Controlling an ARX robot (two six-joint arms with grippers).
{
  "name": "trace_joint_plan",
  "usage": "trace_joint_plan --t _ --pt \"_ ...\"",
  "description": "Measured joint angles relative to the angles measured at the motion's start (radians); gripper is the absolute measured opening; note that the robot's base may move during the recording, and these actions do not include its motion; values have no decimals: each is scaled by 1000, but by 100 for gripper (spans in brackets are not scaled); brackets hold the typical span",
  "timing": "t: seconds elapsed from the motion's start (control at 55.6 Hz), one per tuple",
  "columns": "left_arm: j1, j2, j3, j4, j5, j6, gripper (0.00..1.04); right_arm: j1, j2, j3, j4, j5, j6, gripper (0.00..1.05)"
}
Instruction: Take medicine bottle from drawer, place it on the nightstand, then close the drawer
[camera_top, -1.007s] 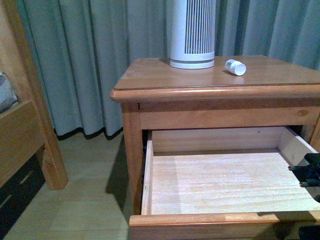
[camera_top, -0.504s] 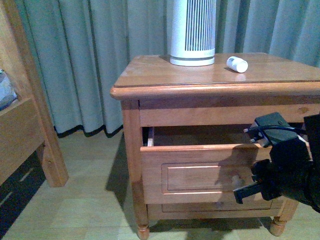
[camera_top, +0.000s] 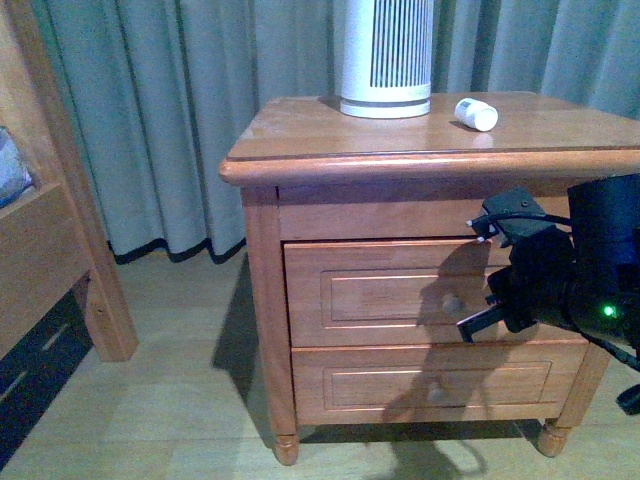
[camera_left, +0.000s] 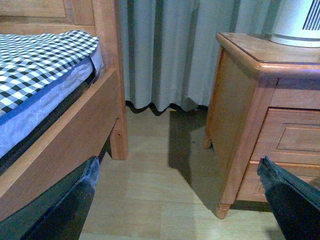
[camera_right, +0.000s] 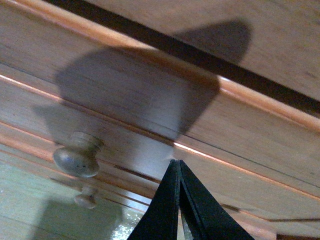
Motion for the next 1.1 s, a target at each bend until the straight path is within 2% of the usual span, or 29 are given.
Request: trace_joint_plan --t 0.252,0.378,0.594,0.738,1.097 --pt "0 0 0 0 0 0 98 -12 -12 -4 -9 -47 35 3" --pt "0 0 0 0 0 0 98 -9 -117 -115 3 -69 115 3" --pt "0 0 0 0 1 0 98 9 -376 -304 -102 -126 311 3" --pt "0 0 0 0 1 0 98 -22 -595 -368 -168 -157 430 3" --pt "0 0 0 0 1 0 98 -51 -1238 -402 -331 -188 467 3"
